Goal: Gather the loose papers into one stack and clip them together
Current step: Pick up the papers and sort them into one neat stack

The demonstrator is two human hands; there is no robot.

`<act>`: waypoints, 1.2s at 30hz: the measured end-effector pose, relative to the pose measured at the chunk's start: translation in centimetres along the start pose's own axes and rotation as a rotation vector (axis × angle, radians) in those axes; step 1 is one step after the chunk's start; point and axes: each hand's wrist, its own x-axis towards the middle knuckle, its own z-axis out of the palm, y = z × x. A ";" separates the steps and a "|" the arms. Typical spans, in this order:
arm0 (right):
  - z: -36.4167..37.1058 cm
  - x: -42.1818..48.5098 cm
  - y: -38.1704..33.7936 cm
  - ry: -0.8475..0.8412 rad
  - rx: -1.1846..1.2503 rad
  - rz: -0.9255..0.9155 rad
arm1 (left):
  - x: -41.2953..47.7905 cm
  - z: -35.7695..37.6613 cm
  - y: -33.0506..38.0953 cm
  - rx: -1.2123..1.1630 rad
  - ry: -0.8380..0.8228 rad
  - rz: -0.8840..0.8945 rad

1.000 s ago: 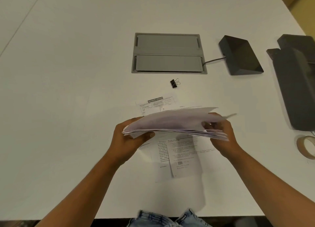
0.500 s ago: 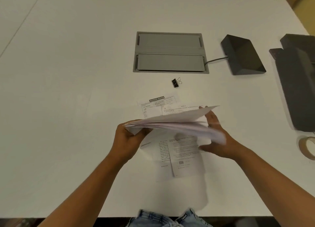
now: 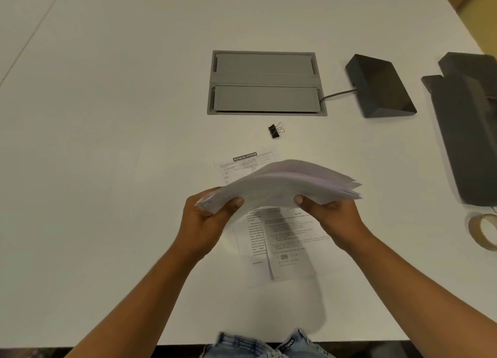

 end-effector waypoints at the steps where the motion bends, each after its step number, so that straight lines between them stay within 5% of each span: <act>1: 0.1 -0.1 0.1 -0.010 -0.026 0.010 | 0.0 0.1 -0.1 0.013 0.009 -0.004; 11: 0.5 -0.3 -1.2 -0.037 -0.269 -0.127 | 0.2 -0.3 1.1 0.076 0.093 0.061; 18: 0.6 -0.6 -2.3 -0.030 -0.082 -0.176 | -0.1 0.2 1.7 0.106 0.017 0.102; 32: -0.5 -2.6 2.5 -0.122 -0.272 0.138 | -1.3 -0.7 -2.9 -0.017 0.012 -0.248; 36: -0.5 -2.6 1.6 -0.062 -0.112 0.198 | -2.3 -1.4 -2.1 -0.084 -0.083 -0.383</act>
